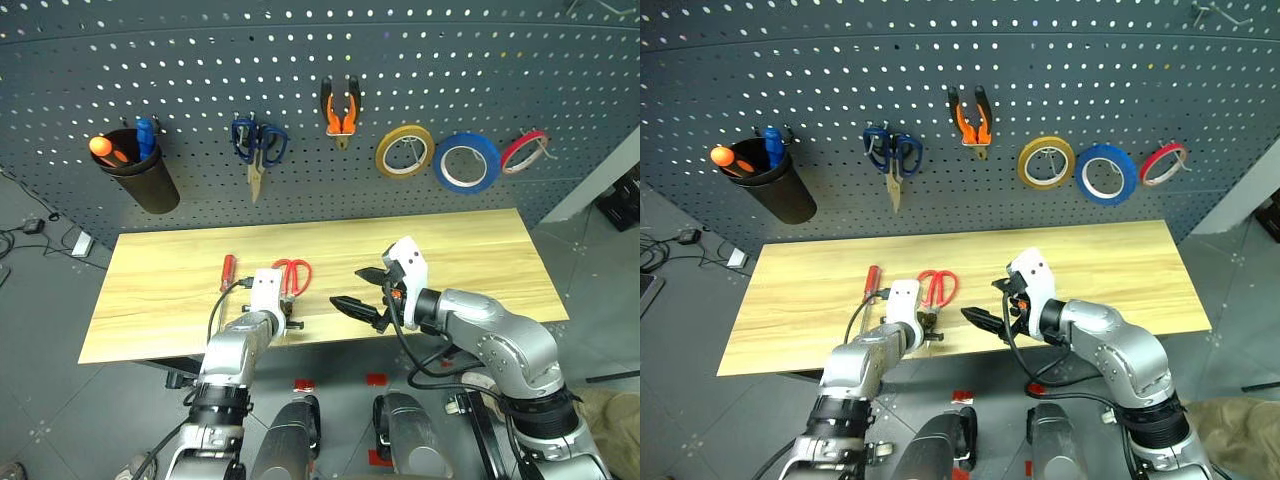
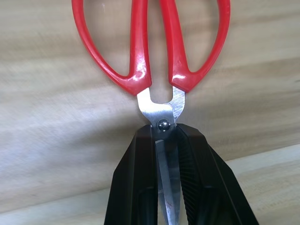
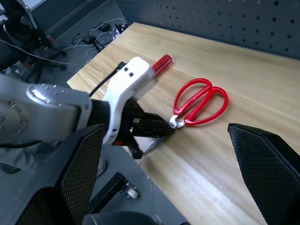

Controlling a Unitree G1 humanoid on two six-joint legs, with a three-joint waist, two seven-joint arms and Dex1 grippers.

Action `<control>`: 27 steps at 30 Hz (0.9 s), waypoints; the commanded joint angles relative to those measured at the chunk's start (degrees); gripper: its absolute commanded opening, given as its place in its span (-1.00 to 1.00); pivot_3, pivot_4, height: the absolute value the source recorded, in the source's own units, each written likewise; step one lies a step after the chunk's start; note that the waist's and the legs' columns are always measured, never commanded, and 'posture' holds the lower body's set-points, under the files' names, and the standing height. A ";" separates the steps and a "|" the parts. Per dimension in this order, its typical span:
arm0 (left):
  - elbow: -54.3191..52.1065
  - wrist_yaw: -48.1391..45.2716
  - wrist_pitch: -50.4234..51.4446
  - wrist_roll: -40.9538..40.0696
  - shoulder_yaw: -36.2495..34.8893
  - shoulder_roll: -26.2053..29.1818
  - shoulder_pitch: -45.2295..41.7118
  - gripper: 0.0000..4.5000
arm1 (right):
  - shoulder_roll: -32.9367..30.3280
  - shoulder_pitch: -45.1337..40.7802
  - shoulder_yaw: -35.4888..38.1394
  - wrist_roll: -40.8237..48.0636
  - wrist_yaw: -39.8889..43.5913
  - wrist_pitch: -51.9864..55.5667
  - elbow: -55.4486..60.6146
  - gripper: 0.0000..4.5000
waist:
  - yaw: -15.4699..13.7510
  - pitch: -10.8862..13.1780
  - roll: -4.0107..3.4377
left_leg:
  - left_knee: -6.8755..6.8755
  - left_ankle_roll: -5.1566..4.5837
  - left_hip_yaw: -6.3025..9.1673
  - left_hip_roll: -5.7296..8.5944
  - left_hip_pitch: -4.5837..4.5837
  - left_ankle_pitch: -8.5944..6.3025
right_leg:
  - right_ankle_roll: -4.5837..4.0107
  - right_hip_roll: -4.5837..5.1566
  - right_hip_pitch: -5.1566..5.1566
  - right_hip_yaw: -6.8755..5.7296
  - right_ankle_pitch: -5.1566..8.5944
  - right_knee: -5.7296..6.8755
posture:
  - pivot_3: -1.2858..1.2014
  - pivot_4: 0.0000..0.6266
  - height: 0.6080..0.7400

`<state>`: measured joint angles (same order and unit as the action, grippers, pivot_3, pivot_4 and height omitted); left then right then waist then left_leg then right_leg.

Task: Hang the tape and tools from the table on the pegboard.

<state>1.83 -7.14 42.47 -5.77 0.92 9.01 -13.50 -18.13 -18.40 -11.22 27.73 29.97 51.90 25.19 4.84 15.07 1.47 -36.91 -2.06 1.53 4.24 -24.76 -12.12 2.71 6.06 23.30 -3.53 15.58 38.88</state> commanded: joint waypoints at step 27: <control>-28.30 2.60 -28.89 13.87 0.61 6.47 9.10 -0.87 | 1.26 -6.50 -0.29 -11.89 -7.71 -13.82 8.01 1.00 | 0.01 -0.01 0.00 | -0.03 -0.13 -0.02 0.01 -0.05 -0.09 | 0.00 0.01 -0.03 -0.06 0.00 -0.13 | -0.18 -0.33 1.00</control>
<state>-24.56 -5.13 15.55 7.84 3.68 15.44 -3.13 -16.85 -24.03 -12.57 15.83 22.23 39.42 31.66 4.85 15.07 1.47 -36.95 -2.19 1.51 4.25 -24.80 -12.20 2.71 6.07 23.26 -3.59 15.59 38.76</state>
